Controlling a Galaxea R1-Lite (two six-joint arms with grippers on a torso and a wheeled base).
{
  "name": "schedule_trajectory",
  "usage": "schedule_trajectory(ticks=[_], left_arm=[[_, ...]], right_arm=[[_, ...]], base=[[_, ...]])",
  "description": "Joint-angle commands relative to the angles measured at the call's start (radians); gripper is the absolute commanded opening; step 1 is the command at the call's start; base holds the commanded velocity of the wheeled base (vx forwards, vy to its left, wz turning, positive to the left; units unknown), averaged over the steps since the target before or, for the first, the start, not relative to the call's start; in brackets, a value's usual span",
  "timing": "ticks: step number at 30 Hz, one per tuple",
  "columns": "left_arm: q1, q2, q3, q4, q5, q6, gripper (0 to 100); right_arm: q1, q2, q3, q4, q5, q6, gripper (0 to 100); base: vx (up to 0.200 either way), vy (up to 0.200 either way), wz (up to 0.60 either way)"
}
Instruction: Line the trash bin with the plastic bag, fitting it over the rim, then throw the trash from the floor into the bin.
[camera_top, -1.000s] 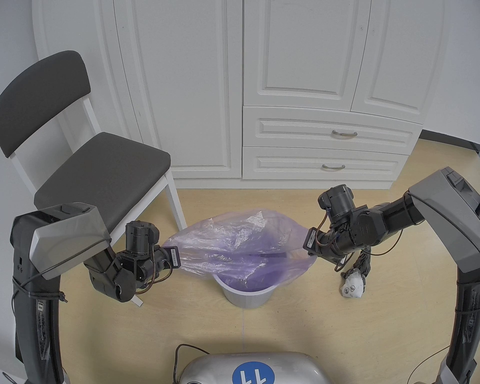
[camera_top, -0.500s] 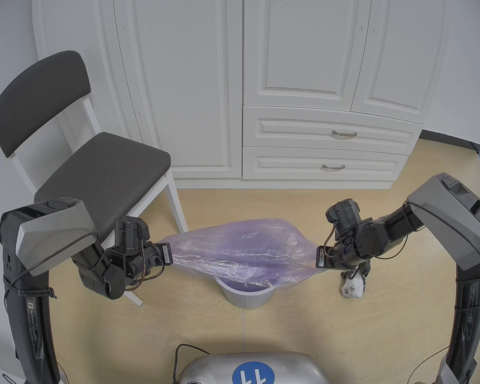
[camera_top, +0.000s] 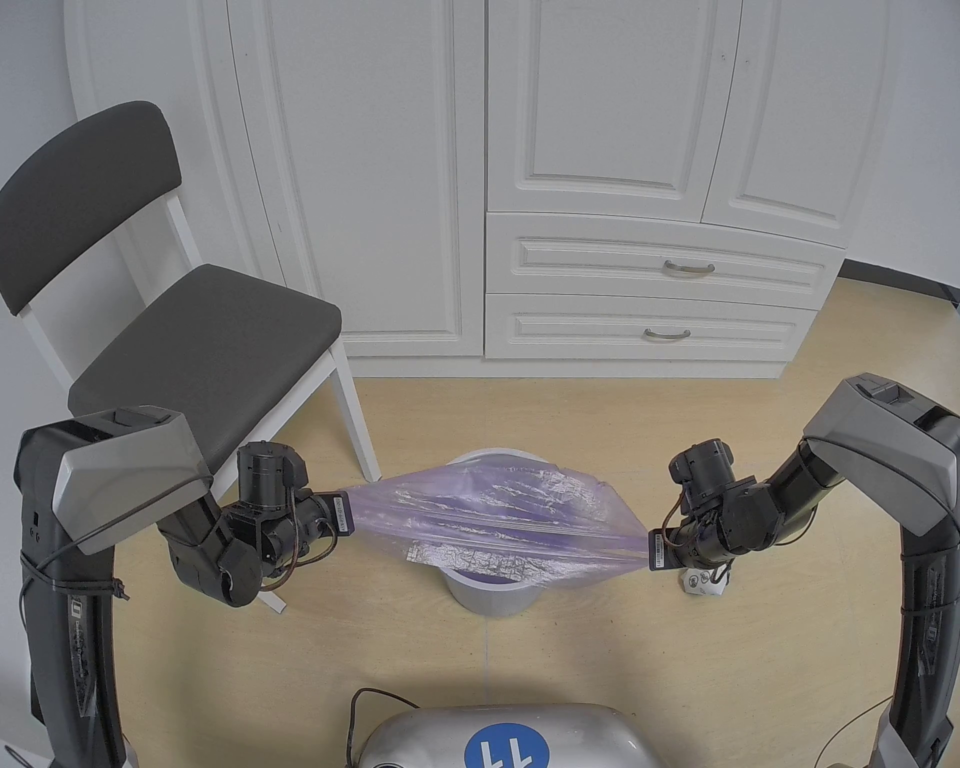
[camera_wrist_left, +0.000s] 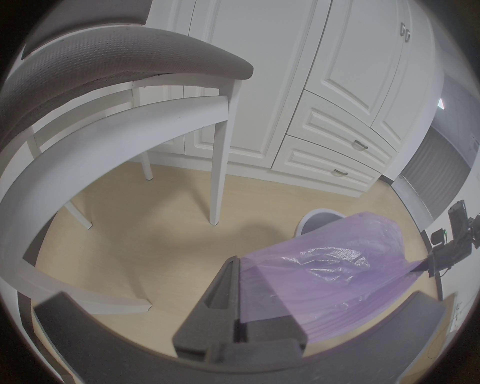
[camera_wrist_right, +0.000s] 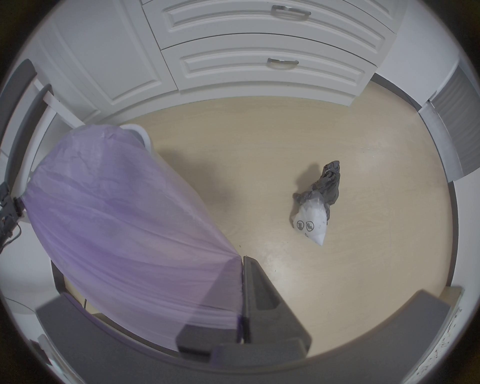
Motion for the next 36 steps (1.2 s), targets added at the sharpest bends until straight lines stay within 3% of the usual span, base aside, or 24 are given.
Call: schedule_trajectory(ticks=[1,10,13,20,23,24,26,32,36], left_arm=[[-0.013,0.048,-0.004,-0.037,0.001,-0.003,0],[-0.022,0.063,0.007,-0.046,-0.011,0.002,0],[-0.022,0.066,0.005,-0.046,-0.052,-0.006,0],[-0.011,0.109,0.008,-0.044,-0.063,0.002,0],[0.003,0.098,0.059,-0.041,-0.149,0.004,0],[0.013,0.084,0.091,-0.046,-0.23,0.005,0],[0.016,0.06,0.111,-0.046,-0.287,0.007,0],[0.016,0.068,0.11,-0.052,-0.289,0.01,0],[0.021,0.126,0.088,-0.083,-0.289,0.008,0]], right_arm=[[0.019,-0.006,0.02,-0.001,-0.001,-0.001,0],[0.033,-0.018,0.072,-0.005,-0.002,-0.062,0],[0.038,0.006,0.07,-0.041,-0.002,-0.067,0],[0.033,0.031,0.077,-0.051,0.001,-0.073,0],[0.033,0.033,0.097,-0.05,0.003,-0.096,0],[0.033,0.023,0.113,-0.051,0.004,-0.123,0],[0.033,0.006,0.136,-0.056,0.009,-0.154,0],[0.049,-0.014,0.167,-0.057,0.01,-0.183,0],[0.059,0.074,0.133,-0.097,0.009,-0.171,0]], base=[[0.0,0.0,0.0],[0.0,0.0,0.0],[0.0,0.0,0.0],[0.0,0.0,0.0],[0.0,0.0,0.0],[0.0,0.0,0.0],[0.0,0.0,0.0],[0.0,0.0,0.0],[0.0,0.0,0.0]])
